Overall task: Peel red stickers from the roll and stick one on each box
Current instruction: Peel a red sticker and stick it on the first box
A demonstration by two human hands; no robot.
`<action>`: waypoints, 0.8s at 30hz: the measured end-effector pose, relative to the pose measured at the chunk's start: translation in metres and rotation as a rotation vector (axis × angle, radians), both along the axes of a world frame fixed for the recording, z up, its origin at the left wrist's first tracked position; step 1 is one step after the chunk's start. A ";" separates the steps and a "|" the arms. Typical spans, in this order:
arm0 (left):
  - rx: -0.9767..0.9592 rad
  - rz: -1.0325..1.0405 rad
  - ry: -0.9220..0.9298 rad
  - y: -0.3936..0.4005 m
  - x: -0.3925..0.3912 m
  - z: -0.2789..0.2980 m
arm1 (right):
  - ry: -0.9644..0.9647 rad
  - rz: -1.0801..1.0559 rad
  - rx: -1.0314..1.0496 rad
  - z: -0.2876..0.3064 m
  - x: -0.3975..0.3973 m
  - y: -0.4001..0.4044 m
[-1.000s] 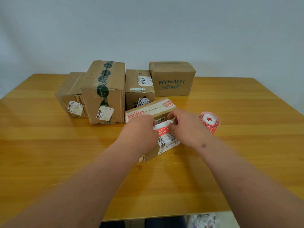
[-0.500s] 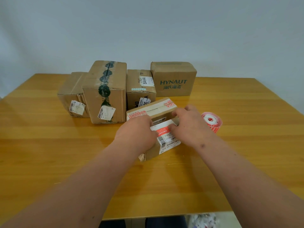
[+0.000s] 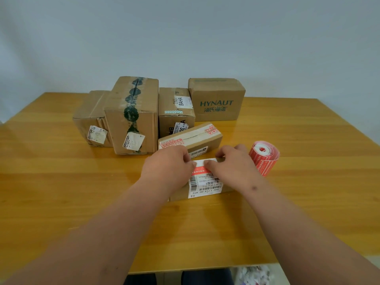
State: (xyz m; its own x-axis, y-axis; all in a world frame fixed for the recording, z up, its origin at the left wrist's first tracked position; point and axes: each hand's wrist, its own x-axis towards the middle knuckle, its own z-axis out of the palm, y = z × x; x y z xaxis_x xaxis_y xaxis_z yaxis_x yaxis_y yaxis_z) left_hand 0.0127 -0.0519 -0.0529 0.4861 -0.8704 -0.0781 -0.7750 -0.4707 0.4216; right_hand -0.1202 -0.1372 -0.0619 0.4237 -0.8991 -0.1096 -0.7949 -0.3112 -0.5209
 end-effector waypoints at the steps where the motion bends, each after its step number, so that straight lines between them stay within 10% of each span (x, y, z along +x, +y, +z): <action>1: -0.013 0.003 0.032 0.001 0.002 0.000 | -0.033 -0.013 0.030 0.001 -0.001 -0.002; 24: -0.095 -0.093 0.171 0.021 0.008 -0.006 | -0.101 0.069 0.025 -0.002 -0.014 0.011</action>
State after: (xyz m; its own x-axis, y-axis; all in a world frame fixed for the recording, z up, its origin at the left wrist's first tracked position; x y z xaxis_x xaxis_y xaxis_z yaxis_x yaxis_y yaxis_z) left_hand 0.0209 -0.0308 -0.0592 0.3898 -0.9184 -0.0679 -0.7266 -0.3520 0.5901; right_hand -0.1340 -0.1264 -0.0635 0.4948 -0.8649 -0.0849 -0.7151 -0.3497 -0.6052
